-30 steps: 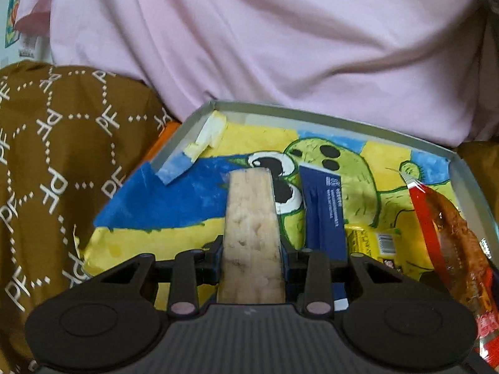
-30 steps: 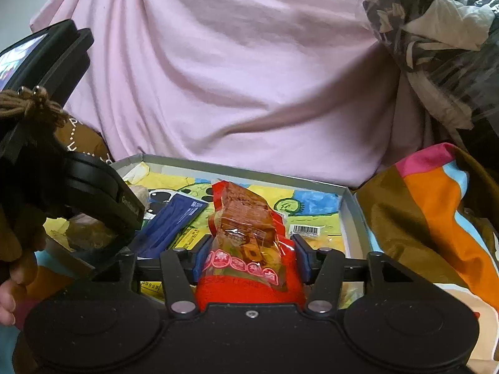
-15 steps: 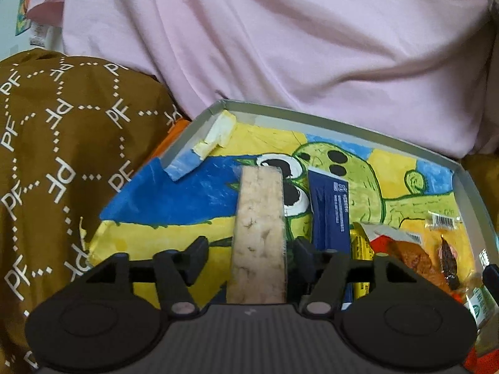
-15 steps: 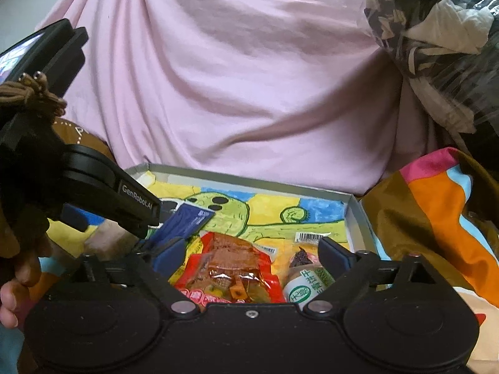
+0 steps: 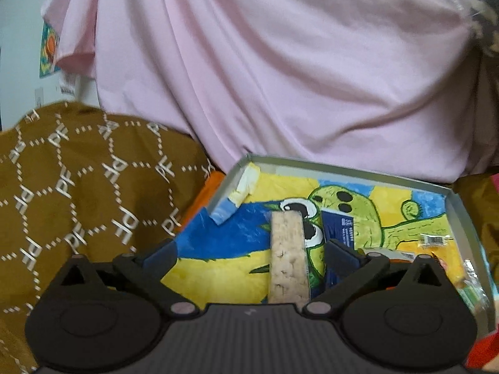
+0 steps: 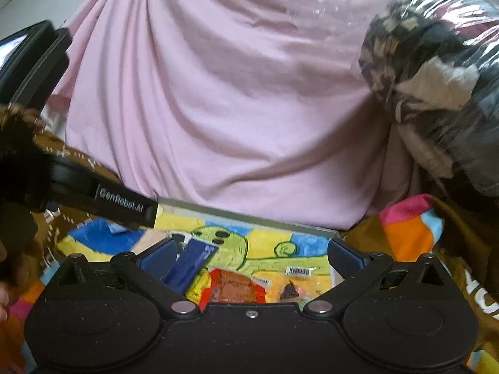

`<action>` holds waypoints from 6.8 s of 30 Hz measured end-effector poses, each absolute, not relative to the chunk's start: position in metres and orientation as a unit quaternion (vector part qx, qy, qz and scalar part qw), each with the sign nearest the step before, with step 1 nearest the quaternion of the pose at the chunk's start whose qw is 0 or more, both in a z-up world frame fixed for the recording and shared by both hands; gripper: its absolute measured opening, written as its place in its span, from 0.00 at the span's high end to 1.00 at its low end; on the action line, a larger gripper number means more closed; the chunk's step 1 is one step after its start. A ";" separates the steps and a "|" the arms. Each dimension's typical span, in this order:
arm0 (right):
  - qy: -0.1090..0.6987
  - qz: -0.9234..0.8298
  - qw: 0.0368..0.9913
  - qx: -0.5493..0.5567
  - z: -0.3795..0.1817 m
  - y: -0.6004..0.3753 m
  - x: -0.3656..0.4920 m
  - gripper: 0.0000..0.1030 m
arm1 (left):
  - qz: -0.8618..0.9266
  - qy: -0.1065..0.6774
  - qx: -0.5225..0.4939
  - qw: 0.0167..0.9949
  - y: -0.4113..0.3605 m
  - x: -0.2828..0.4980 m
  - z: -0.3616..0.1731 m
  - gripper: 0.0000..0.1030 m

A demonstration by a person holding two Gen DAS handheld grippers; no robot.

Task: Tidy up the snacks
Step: 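Lower both packs into the tray and open both tools, then lift both open tools up and away from the tray, then lower both tools toward the nut pack and sausage pack, then grasp the clear nut pack with the left tool while the right tool grasps the sausage pack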

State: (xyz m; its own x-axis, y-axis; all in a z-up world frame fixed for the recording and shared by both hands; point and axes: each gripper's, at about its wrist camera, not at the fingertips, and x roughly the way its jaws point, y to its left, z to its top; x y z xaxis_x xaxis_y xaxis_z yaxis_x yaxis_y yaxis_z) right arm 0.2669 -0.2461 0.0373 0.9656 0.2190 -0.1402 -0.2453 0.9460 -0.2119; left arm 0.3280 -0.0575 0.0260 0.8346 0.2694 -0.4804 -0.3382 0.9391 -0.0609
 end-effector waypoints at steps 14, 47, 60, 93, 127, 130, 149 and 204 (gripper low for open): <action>0.055 0.087 0.991 -0.087 0.084 -0.259 0.203 0.01 | 0.152 0.203 -0.071 0.965 -0.045 0.257 0.073 0.00; 0.110 0.099 0.989 -0.023 0.047 -0.288 0.056 0.01 | 0.289 0.186 -0.156 0.926 -0.039 0.050 0.015 0.00; 0.162 0.091 0.982 -0.039 0.040 -0.287 0.019 0.01 | 0.375 0.204 -0.115 0.897 -0.023 0.005 0.008 0.00; 0.208 0.167 0.959 -0.095 0.025 -0.261 0.025 0.01 | 0.310 0.214 -0.087 0.922 -0.002 -0.013 -0.008 0.00; 0.280 0.254 0.923 -0.068 0.014 -0.253 0.119 0.01 | 0.080 0.314 -0.057 0.944 -0.004 0.111 -0.020 0.00; 0.288 0.277 0.914 -0.074 0.009 -0.254 0.130 0.01 | 0.064 0.320 -0.047 0.944 -0.006 0.122 -0.021 0.00; 0.362 0.368 0.847 -0.130 -0.021 -0.252 0.173 0.01 | -0.016 0.342 0.044 0.938 -0.027 0.163 -0.044 0.00; 0.419 0.358 0.824 -0.131 -0.046 -0.221 0.164 0.34 | -0.056 0.497 -0.067 0.863 0.008 0.186 -0.072 0.52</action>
